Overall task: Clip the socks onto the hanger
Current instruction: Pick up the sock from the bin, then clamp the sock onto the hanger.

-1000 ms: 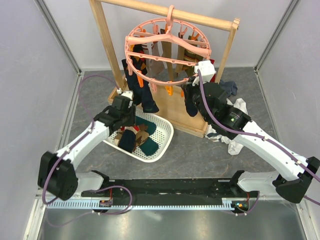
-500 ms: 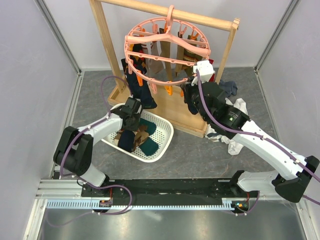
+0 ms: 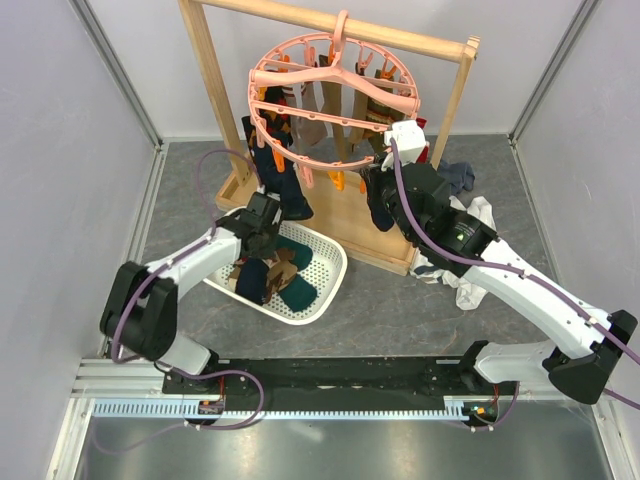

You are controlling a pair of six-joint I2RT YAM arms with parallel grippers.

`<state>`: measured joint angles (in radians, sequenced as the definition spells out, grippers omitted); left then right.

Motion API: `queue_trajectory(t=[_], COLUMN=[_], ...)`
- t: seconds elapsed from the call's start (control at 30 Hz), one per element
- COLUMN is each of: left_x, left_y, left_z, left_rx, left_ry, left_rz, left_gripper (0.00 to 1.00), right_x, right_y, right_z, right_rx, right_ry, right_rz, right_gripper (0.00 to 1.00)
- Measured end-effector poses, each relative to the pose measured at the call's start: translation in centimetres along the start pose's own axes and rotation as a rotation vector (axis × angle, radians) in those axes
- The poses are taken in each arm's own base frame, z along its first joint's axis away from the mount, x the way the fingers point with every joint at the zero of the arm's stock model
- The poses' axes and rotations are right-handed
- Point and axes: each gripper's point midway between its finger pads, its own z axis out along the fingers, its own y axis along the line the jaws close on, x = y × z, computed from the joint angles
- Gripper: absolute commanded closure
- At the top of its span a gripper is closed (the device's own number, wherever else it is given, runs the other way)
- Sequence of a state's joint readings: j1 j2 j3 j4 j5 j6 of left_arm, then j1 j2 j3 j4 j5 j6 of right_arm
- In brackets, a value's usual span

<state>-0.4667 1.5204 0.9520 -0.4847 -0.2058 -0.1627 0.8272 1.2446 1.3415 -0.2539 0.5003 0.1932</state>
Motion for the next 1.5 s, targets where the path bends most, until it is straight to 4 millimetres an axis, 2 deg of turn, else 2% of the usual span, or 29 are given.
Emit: queue_trajectory(t=[0.27,0.53,0.7,0.9,1.03,1.23,1.5], left_x=[-4.3,-6.2,-8.7,-11.2,-11.7,-12.9,-15.4], left_y=[0.9,0.4,-1.4,-6.3,-9.0,-12.3,-13.9], left_z=[-7.6,-13.4,-19.0,-25.7,-26.7,-25.0,-22.9], left_rx=[0.044,0.148,0.311,0.574,0.682,0.739,0.723], left_ry=[-0.255,-0.43,-0.62,-0.835,-0.875,-0.87,-0.898], left_rz=[-0.059,-0.106,-0.138,-0.126,-0.122,-0.138,-0.225], left_gripper=[0.98,0.98,0.98,0.98,0.98,0.98,0.98], right_x=[0.0,-0.3,-0.4,-0.4,-0.4,-0.7,-0.9], right_y=[0.1,0.4,0.8,1.3,1.6,2.0,2.3], right_z=[-0.1,-0.4,-0.5,-0.6,-0.7,-1.0,-1.3], right_rx=[-0.007,-0.035,-0.055,-0.082,-0.099,-0.126,-0.146], right_ry=[0.0,-0.003,-0.002,0.003,0.004,0.004,0.003], right_rz=[0.0,0.007,0.017,0.045,0.065,0.092,0.124], right_gripper=[1.0,1.0,1.0,1.0,1.0,1.0,1.0])
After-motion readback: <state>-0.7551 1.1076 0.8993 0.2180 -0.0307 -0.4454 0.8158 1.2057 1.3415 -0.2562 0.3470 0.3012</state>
